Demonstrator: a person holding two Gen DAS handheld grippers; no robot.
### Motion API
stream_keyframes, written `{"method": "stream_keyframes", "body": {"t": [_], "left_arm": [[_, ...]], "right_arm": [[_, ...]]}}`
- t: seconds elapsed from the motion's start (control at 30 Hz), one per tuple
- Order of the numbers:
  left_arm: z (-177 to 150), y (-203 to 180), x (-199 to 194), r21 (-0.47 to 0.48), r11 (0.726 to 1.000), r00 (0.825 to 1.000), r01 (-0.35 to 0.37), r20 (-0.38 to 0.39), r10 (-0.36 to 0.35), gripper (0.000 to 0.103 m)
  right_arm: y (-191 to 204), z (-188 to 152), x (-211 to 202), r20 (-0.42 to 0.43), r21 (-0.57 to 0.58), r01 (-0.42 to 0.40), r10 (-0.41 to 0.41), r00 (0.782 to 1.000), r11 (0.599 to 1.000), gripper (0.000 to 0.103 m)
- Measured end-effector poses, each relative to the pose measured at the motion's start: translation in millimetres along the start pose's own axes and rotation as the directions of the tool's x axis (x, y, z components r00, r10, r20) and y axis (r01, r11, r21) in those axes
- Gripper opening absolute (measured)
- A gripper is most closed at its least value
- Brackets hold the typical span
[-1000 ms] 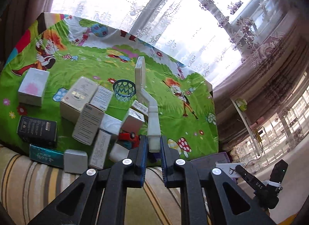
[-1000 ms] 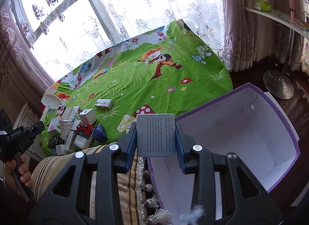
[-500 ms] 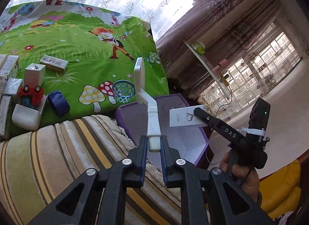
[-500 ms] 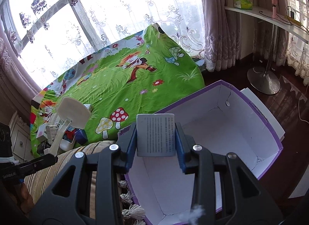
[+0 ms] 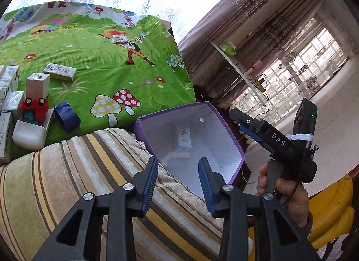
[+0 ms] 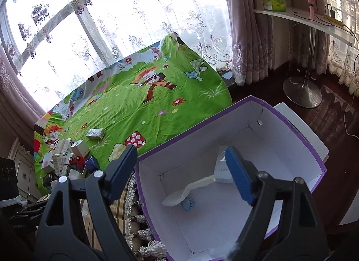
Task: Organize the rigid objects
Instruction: 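Carry the scoop and white box into the purple box and open both grippers, then move both grippers back over the pile of boxes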
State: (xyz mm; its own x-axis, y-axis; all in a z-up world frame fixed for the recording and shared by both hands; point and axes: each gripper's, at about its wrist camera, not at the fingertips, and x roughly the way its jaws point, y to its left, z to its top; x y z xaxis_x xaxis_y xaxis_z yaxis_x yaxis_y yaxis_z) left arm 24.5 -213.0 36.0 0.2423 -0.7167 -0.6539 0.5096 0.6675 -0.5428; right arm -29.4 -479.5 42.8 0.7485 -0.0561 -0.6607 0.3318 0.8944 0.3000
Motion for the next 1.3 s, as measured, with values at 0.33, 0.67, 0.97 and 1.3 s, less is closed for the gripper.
{"method": "stream_keyframes", "body": {"t": [0.33, 0.67, 0.97, 1.3], "left_arm": [[0, 25, -35, 0.023, 0.996, 0.993, -0.091, 0.081, 0.088, 0.053], [-4, 97, -103, -0.104, 0.967, 0.953, -0.232, 0.178, 0.247, 0.065], [-1, 174, -159, -0.26, 0.887, 0.878, -0.382, 0.197, 0.436, 0.068], [24, 213, -170, -0.323, 0.854, 0.852, -0.407, 0.203, 0.483, 0.073]], "right_arm": [[23, 0, 2, 0.002, -0.075, -0.009, 0.01, 1.0, 0.997, 0.09], [61, -3, 15, -0.035, -0.183, -0.064, 0.059, 0.998, 0.981, 0.09], [85, 3, 28, -0.069, -0.174, -0.101, 0.09, 0.994, 0.98, 0.091], [127, 15, 53, -0.109, -0.248, -0.136, 0.111, 0.988, 0.959, 0.091]]}}
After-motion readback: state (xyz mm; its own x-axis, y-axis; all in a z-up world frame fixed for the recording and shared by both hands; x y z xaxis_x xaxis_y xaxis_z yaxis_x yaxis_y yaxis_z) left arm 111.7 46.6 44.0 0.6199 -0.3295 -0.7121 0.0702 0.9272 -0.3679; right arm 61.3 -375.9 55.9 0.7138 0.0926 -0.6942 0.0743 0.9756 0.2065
